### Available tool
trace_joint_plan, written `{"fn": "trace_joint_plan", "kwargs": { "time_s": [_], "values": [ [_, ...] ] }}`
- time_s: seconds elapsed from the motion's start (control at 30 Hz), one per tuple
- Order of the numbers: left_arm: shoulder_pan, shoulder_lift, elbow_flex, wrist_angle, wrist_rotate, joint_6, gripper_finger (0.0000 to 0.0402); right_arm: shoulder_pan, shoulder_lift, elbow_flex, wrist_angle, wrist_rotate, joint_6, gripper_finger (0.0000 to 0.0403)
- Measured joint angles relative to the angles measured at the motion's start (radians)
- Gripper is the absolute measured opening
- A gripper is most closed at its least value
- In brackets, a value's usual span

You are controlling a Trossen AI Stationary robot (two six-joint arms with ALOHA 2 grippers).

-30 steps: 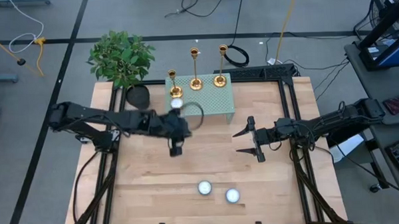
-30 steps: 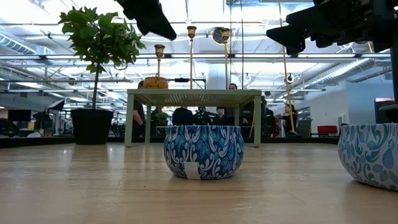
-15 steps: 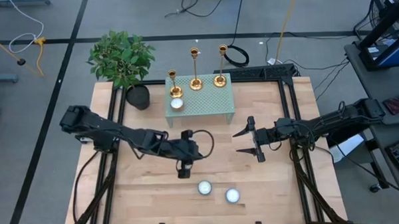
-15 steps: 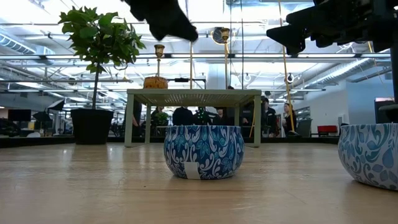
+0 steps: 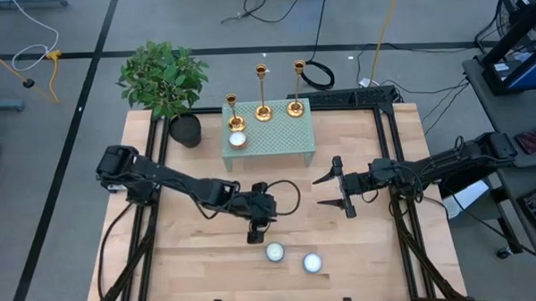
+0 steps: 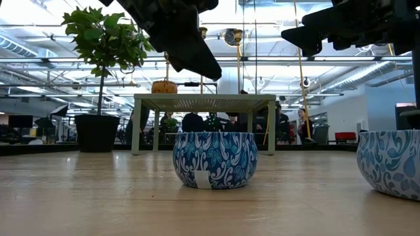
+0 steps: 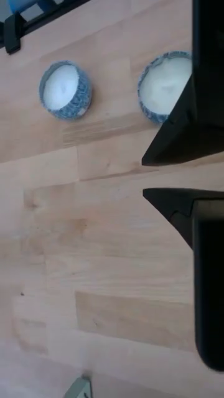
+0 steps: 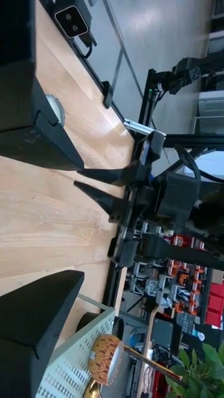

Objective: Pick & Place candle stick holders
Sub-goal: Put the dark blue scented candle on the shelf

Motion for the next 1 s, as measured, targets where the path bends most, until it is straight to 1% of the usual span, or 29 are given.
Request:
{"fn": "trace_joint_plan", "kwargs": {
  "time_s": [0.13, 0.27, 0.33, 0.4, 0.5, 0.7, 0.8, 0.9, 1.0],
  "values": [
    [0.004, 0.000, 0.000, 0.001, -0.009, 0.017, 0.0113, 0.000, 0.000, 0.000, 0.000, 0.000, 0.000, 0.0267],
    [-0.003, 0.000, 0.000, 0.005, 0.001, 0.090, 0.0156, 0.000, 0.000, 0.000, 0.000, 0.000, 0.000, 0.0267],
    [-0.013, 0.000, 0.000, 0.024, 0.025, 0.118, 0.0171, 0.000, 0.000, 0.000, 0.000, 0.000, 0.000, 0.0267],
    [-0.030, 0.000, 0.000, 0.048, 0.043, 0.109, 0.0179, 0.000, 0.000, 0.000, 0.000, 0.000, 0.000, 0.0267],
    [-0.061, 0.000, 0.000, 0.090, 0.045, 0.030, 0.0179, 0.000, 0.000, 0.000, 0.000, 0.000, 0.000, 0.0267],
    [-0.131, 0.086, 0.001, 0.174, 0.028, -0.083, 0.0155, 0.000, 0.000, 0.000, -0.012, 0.000, 0.000, 0.0267],
    [-0.158, 0.126, 0.000, 0.169, -0.009, -0.125, 0.0144, 0.000, 0.000, 0.000, -0.019, 0.000, 0.000, 0.0267],
    [-0.165, 0.152, 0.001, 0.160, -0.062, -0.170, 0.0137, 0.000, 0.000, 0.000, -0.035, 0.000, 0.000, 0.0267],
    [-0.164, 0.172, 0.003, 0.170, -0.085, -0.224, 0.0136, 0.000, 0.000, 0.000, -0.037, 0.000, 0.003, 0.0267]
  ]
}}
